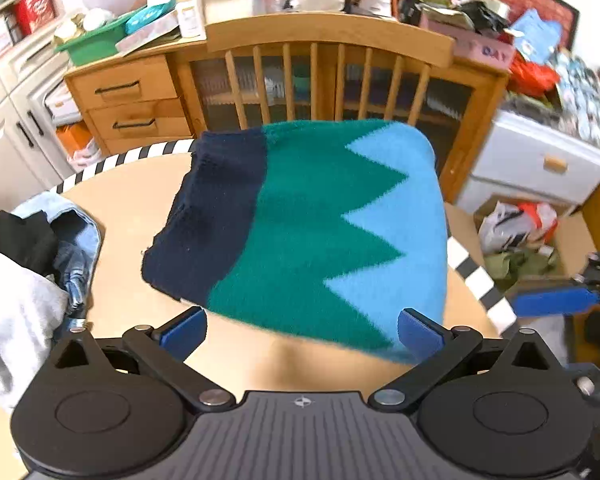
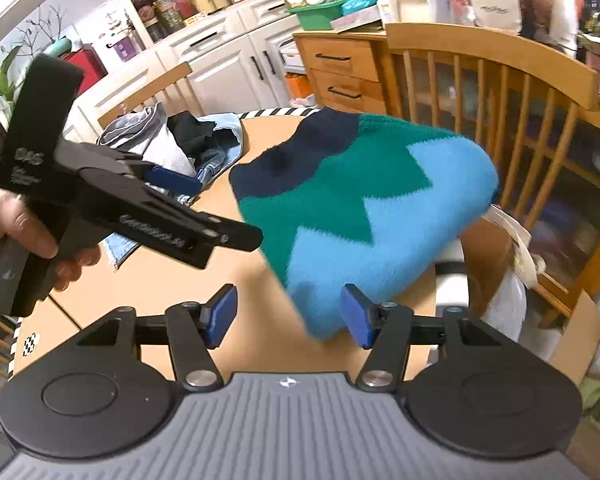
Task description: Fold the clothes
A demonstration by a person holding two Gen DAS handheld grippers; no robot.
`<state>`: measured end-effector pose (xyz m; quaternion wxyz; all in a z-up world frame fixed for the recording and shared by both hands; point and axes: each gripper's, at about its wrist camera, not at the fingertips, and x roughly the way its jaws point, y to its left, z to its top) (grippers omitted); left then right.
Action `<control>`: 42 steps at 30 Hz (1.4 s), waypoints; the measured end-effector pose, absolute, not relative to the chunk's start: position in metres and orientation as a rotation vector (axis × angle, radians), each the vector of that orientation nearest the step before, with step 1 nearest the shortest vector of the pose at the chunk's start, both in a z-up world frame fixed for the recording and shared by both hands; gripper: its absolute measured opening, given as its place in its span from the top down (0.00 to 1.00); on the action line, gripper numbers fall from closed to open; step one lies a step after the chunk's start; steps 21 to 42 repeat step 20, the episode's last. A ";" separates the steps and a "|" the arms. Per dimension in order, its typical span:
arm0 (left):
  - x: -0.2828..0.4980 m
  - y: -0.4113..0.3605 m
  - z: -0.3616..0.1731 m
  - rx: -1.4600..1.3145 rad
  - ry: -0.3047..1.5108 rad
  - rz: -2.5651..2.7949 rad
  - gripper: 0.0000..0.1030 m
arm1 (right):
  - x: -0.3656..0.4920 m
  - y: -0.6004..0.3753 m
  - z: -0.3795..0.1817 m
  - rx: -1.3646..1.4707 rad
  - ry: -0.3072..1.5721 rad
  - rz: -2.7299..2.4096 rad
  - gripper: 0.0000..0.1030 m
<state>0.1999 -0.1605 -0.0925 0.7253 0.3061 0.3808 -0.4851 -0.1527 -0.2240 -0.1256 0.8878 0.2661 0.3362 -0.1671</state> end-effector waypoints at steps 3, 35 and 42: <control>0.197 -0.154 -0.090 0.701 0.796 -1.082 0.00 | -0.155 -0.197 -0.127 0.562 0.726 -0.378 0.38; 0.186 -0.142 -0.090 0.691 0.785 -1.152 0.00 | -0.165 -0.154 -0.115 0.552 0.727 -0.457 0.32; 0.186 -0.142 -0.090 0.691 0.785 -1.152 0.00 | -0.165 -0.154 -0.115 0.552 0.727 -0.457 0.32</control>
